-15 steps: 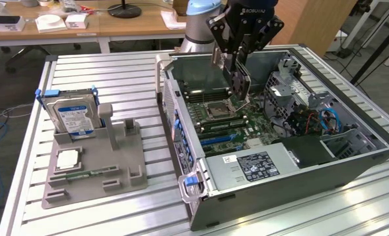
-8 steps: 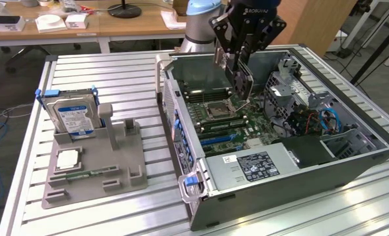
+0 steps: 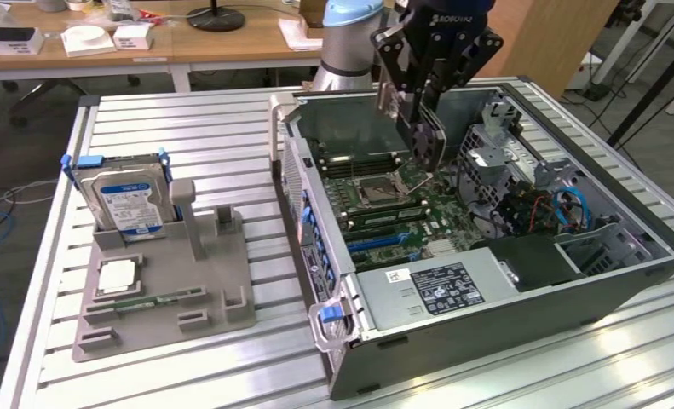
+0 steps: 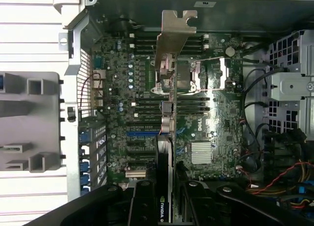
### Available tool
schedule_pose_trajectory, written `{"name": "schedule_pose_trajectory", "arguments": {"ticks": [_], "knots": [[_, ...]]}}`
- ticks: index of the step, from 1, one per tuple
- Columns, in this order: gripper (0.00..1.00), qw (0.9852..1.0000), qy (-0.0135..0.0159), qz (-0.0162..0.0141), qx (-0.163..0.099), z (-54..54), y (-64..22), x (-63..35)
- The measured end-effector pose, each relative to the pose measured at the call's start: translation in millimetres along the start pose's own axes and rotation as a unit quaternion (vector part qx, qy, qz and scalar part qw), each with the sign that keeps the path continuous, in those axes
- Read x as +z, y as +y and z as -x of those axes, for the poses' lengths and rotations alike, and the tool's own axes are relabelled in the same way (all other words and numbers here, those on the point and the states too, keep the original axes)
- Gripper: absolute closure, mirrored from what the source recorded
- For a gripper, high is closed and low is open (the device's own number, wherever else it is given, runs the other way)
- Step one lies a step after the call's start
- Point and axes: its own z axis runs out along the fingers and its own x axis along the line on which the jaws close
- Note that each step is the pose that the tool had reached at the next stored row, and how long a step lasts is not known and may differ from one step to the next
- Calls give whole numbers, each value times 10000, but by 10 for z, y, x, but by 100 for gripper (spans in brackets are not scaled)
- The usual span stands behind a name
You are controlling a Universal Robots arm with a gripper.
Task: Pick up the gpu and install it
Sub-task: 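Pick up the gpu and move the gpu toward the slot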
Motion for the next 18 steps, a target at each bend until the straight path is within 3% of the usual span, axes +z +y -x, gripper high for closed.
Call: {"name": "schedule_pose_trajectory", "arguments": {"ticks": [18], "knots": [[74,10000,0,0,0,239,8,10]]}}
